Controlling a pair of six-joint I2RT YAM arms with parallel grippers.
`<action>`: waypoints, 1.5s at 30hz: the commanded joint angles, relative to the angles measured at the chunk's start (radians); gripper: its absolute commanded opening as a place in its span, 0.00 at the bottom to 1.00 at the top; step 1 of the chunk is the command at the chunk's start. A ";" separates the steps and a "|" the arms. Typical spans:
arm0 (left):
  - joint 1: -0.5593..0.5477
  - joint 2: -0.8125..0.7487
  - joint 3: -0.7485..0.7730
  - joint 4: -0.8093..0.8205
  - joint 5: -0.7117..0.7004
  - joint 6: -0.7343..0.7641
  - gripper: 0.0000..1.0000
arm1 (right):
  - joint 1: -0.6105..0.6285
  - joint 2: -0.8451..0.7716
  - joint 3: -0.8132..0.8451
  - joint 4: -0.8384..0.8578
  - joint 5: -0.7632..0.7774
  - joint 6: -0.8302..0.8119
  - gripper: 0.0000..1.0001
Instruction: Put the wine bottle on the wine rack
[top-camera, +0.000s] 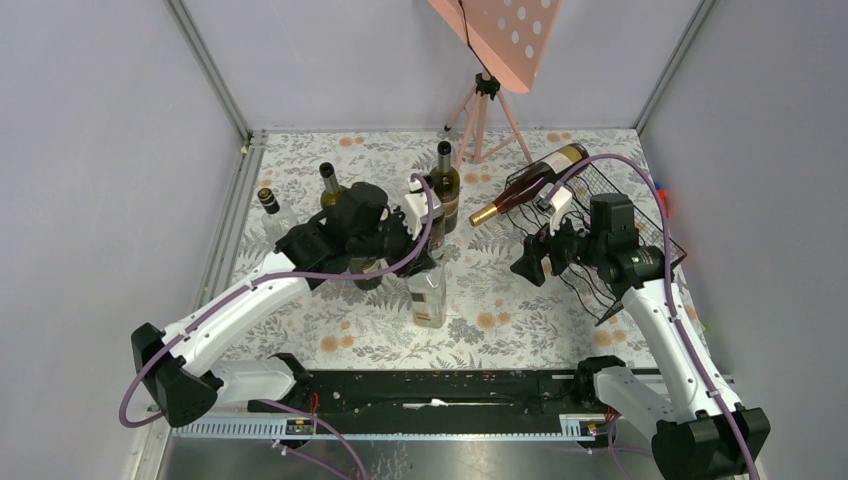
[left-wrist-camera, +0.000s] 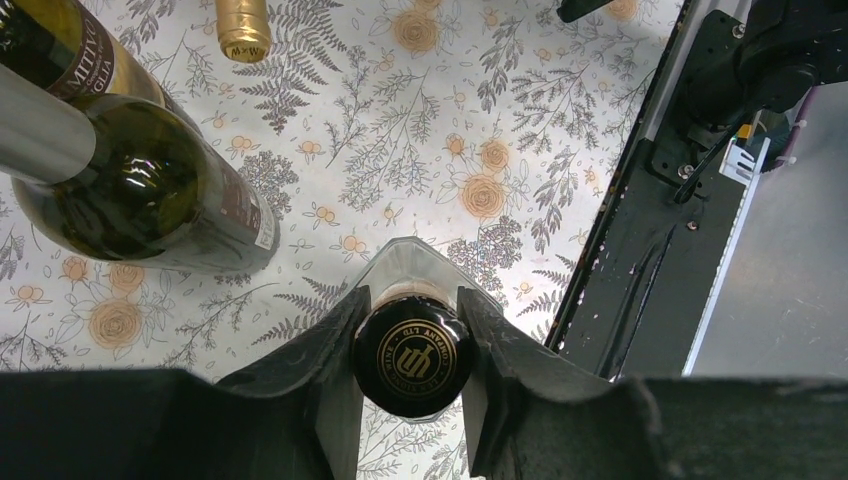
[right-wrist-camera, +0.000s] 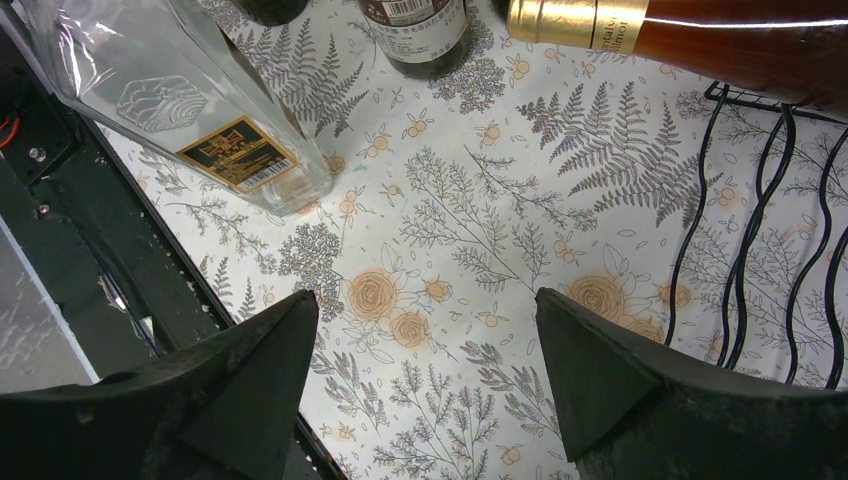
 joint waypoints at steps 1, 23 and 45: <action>0.003 -0.046 0.044 0.036 -0.003 -0.003 0.06 | 0.009 -0.009 0.003 0.027 -0.007 -0.007 0.87; 0.004 0.056 0.253 0.112 -0.016 -0.147 0.00 | 0.155 0.007 -0.023 0.274 -0.215 0.160 1.00; 0.009 0.152 0.377 0.221 0.161 -0.351 0.00 | 0.212 0.022 -0.164 0.445 -0.268 0.213 0.99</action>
